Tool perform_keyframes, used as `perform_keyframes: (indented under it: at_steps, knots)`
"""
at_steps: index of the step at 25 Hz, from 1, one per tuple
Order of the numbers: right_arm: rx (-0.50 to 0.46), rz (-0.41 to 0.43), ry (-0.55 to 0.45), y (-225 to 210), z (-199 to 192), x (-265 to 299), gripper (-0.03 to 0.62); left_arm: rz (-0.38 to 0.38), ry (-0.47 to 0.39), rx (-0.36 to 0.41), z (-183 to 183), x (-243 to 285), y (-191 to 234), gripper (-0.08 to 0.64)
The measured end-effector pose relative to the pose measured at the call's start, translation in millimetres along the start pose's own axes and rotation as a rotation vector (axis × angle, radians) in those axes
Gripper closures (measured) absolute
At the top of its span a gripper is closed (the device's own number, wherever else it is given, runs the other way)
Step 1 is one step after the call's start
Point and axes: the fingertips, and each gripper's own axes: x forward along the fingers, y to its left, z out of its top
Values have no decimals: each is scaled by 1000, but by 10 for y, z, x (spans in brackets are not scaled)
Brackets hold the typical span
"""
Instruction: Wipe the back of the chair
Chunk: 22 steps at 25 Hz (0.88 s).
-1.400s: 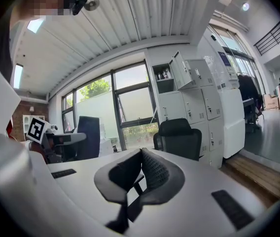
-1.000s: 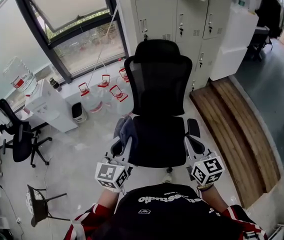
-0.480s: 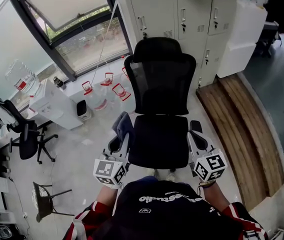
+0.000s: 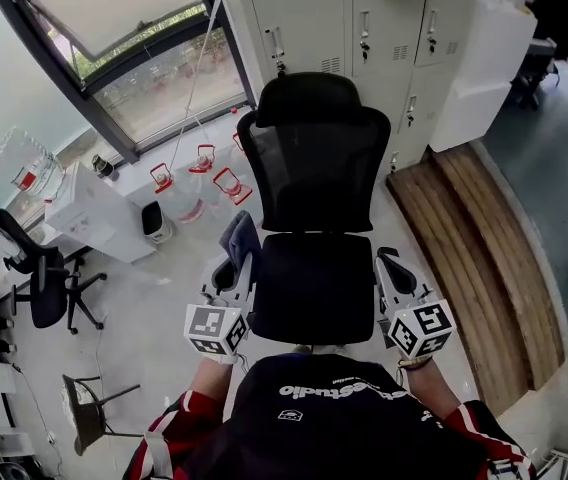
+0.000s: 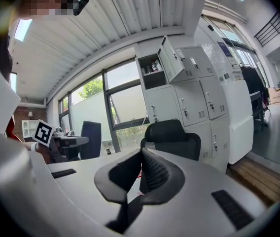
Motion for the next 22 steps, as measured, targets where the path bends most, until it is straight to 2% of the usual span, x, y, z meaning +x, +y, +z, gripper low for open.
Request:
perform_keyframes:
  at_steps: [9, 18, 22]
  knots:
    - [-18, -13, 0, -134, 268, 915, 577, -14, -6, -1, 113, 823, 687, 499]
    - [-4, -80, 6, -230, 363, 1617, 577, -13, 32, 9, -107, 1742, 1568, 499]
    - [1, -120, 18, -282, 356, 1883, 577, 23, 41, -54, -286, 2201, 2049, 499]
